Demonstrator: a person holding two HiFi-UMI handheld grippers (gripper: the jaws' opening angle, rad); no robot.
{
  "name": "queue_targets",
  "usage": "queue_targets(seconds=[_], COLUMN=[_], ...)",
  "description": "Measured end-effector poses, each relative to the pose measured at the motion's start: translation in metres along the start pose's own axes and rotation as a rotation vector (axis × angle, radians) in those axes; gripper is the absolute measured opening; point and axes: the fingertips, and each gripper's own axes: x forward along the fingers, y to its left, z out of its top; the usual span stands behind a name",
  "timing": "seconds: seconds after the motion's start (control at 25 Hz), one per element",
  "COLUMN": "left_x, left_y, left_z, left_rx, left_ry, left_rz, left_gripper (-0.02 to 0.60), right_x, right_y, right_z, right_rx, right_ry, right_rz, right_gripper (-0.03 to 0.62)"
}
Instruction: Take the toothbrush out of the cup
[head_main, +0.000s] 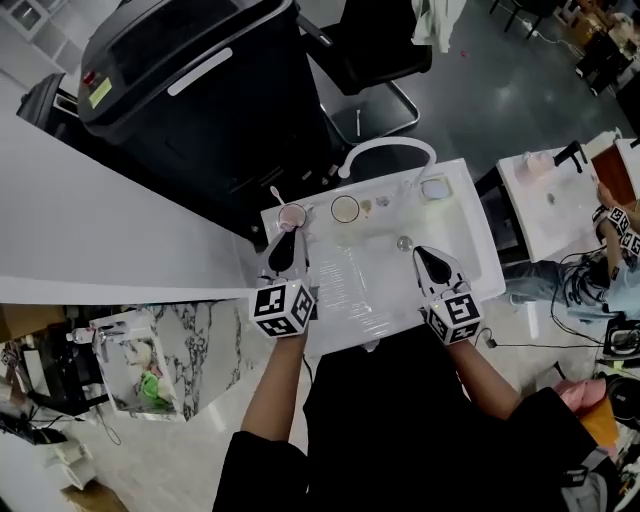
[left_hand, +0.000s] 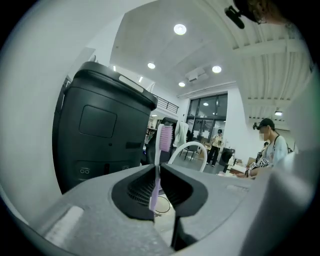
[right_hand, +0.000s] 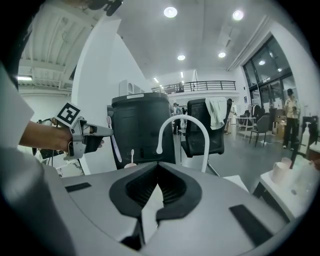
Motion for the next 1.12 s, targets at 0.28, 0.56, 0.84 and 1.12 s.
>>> queue_targets(seconds=[0.28,0.56,0.84,1.12], left_x=[-0.048,-0.088,-0.103,-0.081], left_y=[0.017,0.031,0.032,0.024], left_z=[0.004,-0.017,-0.056,-0.105], left_rx=[0.007,0.05,0.107,0.183], left_ry=[-0.03,-0.036,0.014,0.129], left_rz=[-0.021,-0.064,-0.064,-0.084], left_gripper=[0.043,0.041,0.041,0.041], right_x=[-0.011,-0.024,-0.034,-0.023], right_y=[0.044,0.084,0.107,0.101], right_z=[0.008,-0.005,-0.02,-0.039], right_rx=[-0.026,-0.072,-0.101,-0.067], right_ry=[-0.017,0.001,0.024,0.059], right_rz=[-0.007,-0.016,0.017,0.035], right_gripper=[-0.002,-0.002,-0.002,-0.002])
